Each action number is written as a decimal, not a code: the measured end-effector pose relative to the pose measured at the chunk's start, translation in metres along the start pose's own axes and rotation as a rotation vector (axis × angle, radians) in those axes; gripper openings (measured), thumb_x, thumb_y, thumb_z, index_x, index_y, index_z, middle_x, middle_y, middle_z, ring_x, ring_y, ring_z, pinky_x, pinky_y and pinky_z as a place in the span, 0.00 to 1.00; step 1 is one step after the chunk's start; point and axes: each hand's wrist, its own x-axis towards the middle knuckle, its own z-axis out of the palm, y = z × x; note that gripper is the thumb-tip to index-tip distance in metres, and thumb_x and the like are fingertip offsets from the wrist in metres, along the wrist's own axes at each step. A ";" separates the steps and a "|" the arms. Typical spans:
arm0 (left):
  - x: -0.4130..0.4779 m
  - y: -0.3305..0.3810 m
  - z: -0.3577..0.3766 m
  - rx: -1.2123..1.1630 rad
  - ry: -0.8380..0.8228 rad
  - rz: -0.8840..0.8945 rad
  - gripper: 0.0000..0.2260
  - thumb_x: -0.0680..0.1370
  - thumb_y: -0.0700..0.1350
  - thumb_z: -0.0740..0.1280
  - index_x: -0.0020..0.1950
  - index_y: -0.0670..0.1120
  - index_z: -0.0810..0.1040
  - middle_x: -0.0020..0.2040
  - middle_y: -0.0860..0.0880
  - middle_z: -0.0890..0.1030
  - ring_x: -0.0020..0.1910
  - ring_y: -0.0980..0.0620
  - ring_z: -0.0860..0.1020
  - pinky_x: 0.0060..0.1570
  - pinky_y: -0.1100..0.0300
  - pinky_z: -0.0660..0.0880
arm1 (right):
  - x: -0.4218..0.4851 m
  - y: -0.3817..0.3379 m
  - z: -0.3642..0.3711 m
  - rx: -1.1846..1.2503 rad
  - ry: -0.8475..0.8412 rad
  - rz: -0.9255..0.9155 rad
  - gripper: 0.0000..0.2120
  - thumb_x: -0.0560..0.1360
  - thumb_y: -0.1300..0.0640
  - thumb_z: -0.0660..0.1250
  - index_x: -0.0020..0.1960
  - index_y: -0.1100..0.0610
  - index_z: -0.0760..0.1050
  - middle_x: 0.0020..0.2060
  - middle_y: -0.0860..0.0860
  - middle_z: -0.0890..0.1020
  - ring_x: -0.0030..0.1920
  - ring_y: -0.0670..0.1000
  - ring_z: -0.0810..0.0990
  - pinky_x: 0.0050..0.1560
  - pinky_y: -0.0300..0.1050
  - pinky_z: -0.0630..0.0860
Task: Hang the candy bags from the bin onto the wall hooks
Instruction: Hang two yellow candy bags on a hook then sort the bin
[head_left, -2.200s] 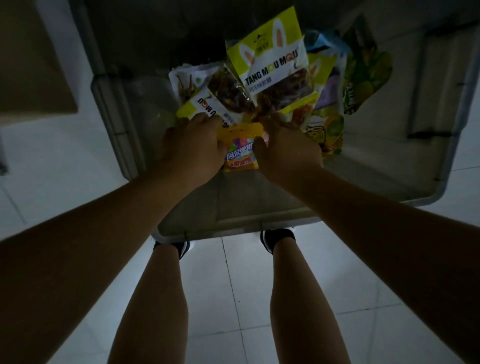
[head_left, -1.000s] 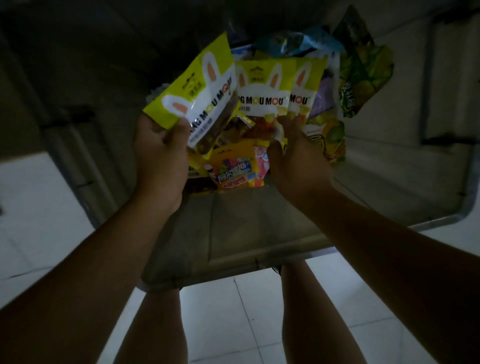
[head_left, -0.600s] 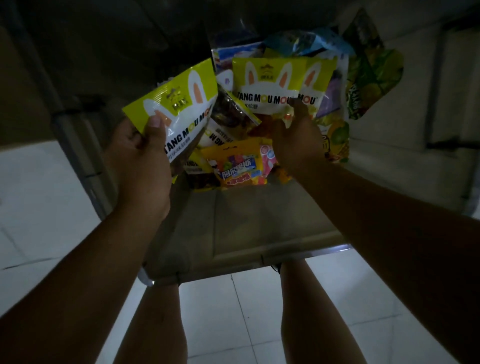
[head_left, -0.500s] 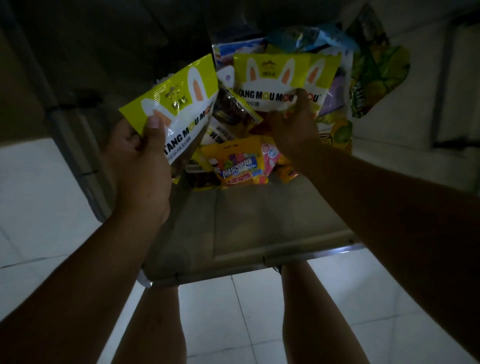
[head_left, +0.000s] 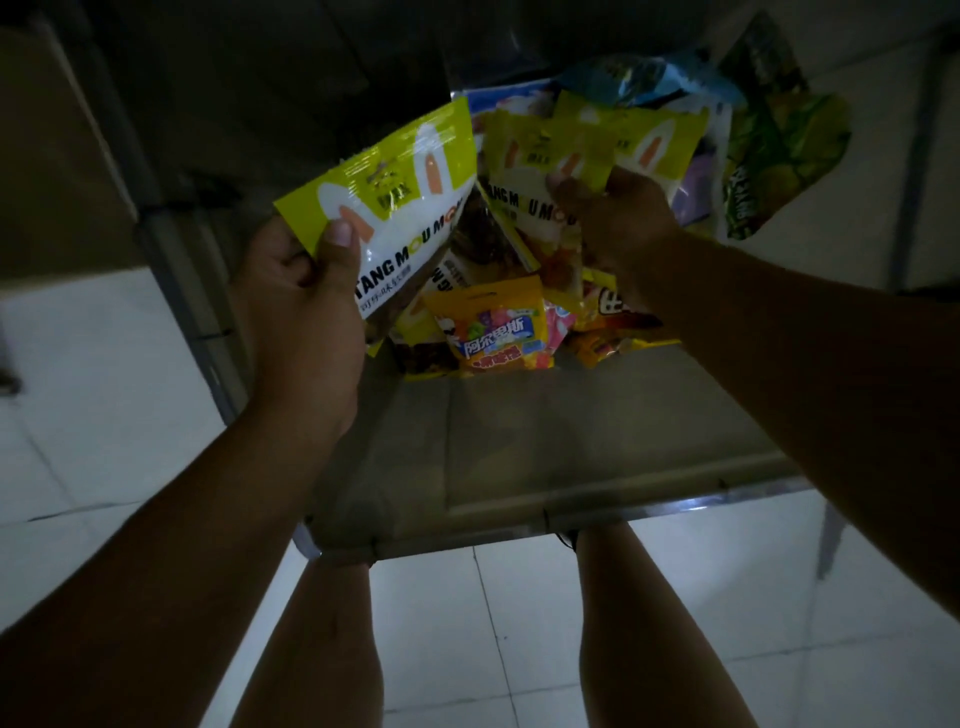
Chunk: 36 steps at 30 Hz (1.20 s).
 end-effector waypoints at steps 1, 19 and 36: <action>0.000 0.003 -0.001 0.001 -0.003 0.005 0.06 0.81 0.45 0.65 0.57 0.46 0.78 0.56 0.49 0.84 0.55 0.51 0.83 0.53 0.51 0.81 | -0.002 -0.004 -0.001 -0.021 -0.033 0.008 0.11 0.77 0.47 0.69 0.55 0.52 0.79 0.52 0.52 0.84 0.44 0.50 0.82 0.41 0.44 0.79; -0.036 0.077 -0.058 -0.098 0.039 0.161 0.03 0.80 0.47 0.67 0.47 0.51 0.79 0.45 0.55 0.86 0.49 0.52 0.85 0.44 0.56 0.81 | -0.106 -0.052 -0.047 -0.157 0.019 -0.422 0.11 0.79 0.51 0.67 0.47 0.58 0.82 0.38 0.44 0.84 0.38 0.38 0.82 0.40 0.36 0.78; -0.087 0.258 -0.128 -0.078 0.109 0.548 0.08 0.79 0.49 0.67 0.52 0.46 0.80 0.44 0.52 0.83 0.44 0.55 0.83 0.42 0.57 0.80 | -0.284 -0.209 -0.081 0.096 -0.116 -0.802 0.13 0.80 0.60 0.65 0.40 0.48 0.83 0.35 0.44 0.86 0.40 0.45 0.85 0.41 0.42 0.81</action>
